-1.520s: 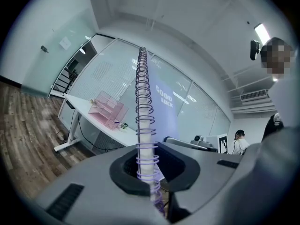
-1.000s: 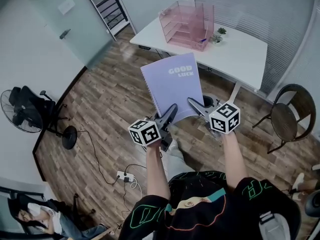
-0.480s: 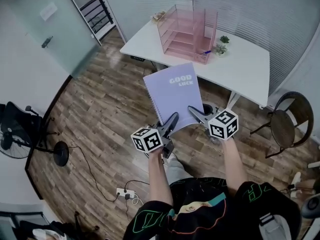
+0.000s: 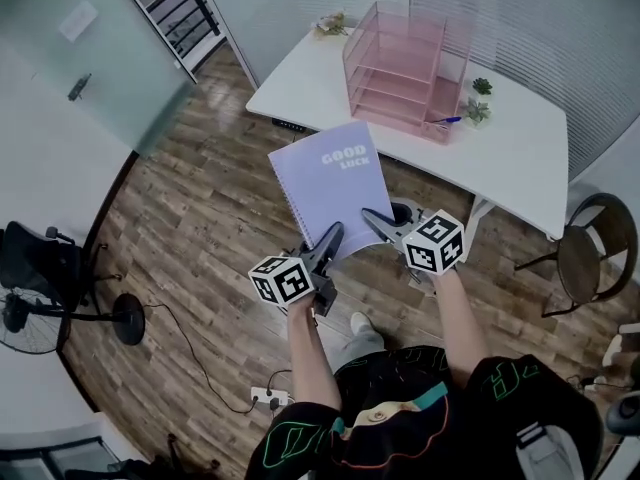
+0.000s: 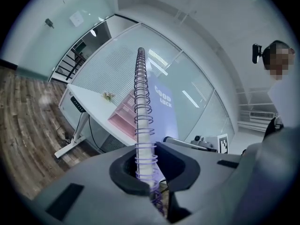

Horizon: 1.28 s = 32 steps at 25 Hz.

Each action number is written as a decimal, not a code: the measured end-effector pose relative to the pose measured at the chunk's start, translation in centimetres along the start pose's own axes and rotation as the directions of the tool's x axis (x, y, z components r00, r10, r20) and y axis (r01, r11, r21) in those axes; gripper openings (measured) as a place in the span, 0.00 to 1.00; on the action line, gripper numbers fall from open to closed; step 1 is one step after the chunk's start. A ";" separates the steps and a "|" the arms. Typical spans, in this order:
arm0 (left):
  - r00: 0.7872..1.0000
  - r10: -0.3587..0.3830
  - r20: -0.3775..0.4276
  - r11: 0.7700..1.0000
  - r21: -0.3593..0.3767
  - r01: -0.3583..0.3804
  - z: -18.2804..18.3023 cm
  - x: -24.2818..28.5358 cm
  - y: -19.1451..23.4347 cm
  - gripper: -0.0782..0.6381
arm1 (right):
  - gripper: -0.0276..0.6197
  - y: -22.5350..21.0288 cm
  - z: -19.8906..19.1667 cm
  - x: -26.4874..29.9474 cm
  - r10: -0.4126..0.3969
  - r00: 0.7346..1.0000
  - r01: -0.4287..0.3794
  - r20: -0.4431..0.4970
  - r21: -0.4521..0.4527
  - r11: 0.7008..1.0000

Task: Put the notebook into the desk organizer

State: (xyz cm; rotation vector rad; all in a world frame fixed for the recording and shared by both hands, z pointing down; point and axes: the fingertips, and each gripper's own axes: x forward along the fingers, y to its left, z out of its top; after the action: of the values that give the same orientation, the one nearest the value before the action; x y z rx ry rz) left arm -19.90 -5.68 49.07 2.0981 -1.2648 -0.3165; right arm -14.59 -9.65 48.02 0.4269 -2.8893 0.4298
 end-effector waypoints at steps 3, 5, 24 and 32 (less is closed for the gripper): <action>1.000 -0.020 -0.018 1.000 -0.012 0.020 0.6 1.7 1.6 0.16 | 0.14 -1.9 -0.1 1.1 -0.020 1.000 0.020 -0.006 0.015 1.000; 0.998 -0.036 -0.045 0.999 -0.025 0.035 0.2 3.4 2.1 0.15 | 0.14 -3.7 -0.7 1.1 -0.038 0.999 0.039 -0.020 0.044 0.998; 0.965 -0.077 -0.250 0.996 -0.068 0.062 0.4 16.7 4.8 0.18 | 0.15 -17.0 -1.2 0.1 -0.066 0.993 0.088 -0.097 0.237 0.968; 0.927 -0.145 -0.346 0.989 -0.066 0.130 1.3 19.8 5.9 0.20 | 0.17 -20.1 -1.4 0.6 -0.054 0.994 0.084 -0.096 0.347 0.934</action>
State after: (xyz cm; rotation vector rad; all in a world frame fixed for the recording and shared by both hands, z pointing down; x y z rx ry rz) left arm -14.67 -25.02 54.39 2.0962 -0.8965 -0.0236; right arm -8.71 -27.82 54.63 0.5472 -2.7051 0.9353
